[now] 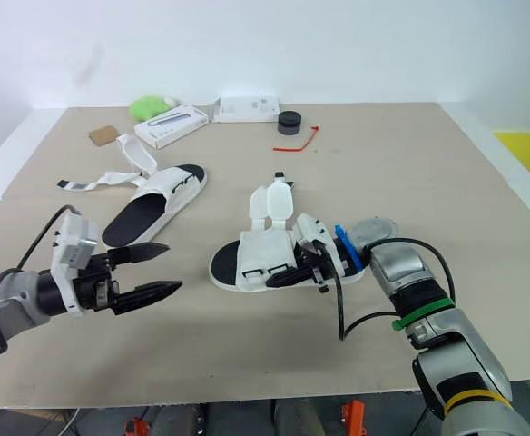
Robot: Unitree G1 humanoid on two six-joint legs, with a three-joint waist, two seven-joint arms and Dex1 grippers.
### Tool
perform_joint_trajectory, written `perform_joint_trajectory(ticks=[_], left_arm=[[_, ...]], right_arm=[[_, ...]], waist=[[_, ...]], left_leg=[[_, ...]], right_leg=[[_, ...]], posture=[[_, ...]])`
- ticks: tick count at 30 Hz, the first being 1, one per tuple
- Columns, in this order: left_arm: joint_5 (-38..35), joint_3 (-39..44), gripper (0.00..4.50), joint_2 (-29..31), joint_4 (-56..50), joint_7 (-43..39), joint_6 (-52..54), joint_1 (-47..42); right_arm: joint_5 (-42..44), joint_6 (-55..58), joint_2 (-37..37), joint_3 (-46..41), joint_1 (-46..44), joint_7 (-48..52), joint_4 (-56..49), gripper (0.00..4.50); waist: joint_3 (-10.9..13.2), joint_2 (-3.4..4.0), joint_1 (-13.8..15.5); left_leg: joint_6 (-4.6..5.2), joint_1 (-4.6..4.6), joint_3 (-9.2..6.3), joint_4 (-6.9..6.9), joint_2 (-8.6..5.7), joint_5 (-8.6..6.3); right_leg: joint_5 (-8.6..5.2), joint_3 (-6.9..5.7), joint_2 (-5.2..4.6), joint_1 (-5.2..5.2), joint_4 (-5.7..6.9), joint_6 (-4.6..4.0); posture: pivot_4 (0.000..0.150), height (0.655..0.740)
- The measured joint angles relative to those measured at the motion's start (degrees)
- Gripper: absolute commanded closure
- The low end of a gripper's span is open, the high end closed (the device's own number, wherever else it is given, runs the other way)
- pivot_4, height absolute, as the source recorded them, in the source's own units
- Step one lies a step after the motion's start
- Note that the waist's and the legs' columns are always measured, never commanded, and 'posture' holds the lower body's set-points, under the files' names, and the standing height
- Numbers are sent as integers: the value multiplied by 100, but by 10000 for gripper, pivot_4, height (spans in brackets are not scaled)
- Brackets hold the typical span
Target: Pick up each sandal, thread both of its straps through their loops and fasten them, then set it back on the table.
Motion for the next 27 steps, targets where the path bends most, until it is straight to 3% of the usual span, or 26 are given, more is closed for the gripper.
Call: perform_joint_trajectory(ticks=[1, 2, 4, 7, 9, 15, 27], left_arm=[[37, -38, 7705, -7, 45, -5, -22, -27], [279, -227, 14792, -56, 294, -123, -189, -215], [391, -298, 18990, -95, 408, -171, -287, -300], [815, -658, 32572, -309, 986, -505, -732, -733], [1084, -912, 44484, -472, 1412, -796, -1054, -1000], [1724, -1607, 44484, -657, 1927, -1475, -1618, -1310], [2725, -2116, 44484, -787, 1853, -1093, -1752, -1246]], right_arm=[[8, 13, 6, 0, 0, 2, -22, 45000], [25, 47, -30, -1, 49, 7, -116, 45000], [29, 59, -38, -3, 88, 10, -163, 45000], [29, 71, -122, -12, 303, 13, -448, 45000], [34, 119, -204, -17, 499, 18, -810, 45000], [31, 292, -195, -51, 716, 17, -1141, 45000], [-59, 624, -33, -152, 821, -93, -1220, 45000]], waist=[[0, -1, 1], [0, -1, 1], [1, -2, 0], [0, -3, 5], [0, -3, 5], [0, -3, -10], [-3, -7, -8]], left_leg=[[0, 0, 0, 2, 1, 0], [0, -1, 1, 5, 0, 0], [0, -3, 1, 5, 1, 0], [0, -4, 1, 4, 0, 0], [-1, -7, 1, 3, 0, -2], [-2, -6, 2, 3, 0, -3], [0, 4, -2, 7, 1, -1]], right_leg=[[1, 0, 1, -2, 0, -1], [2, 1, 0, -1, 0, -1], [2, 1, 0, -2, -1, -1], [2, 1, 0, -1, -1, 3], [-1, 1, 0, -3, -2, 5], [-2, 2, 1, -4, -1, 5], [2, 1, 2, 6, 2, 9]], posture=[[1500, 7400], [1500, 7400], [1500, 7400], [1500, 7400], [1500, 7400], [1500, 7400], [1500, 7400]])
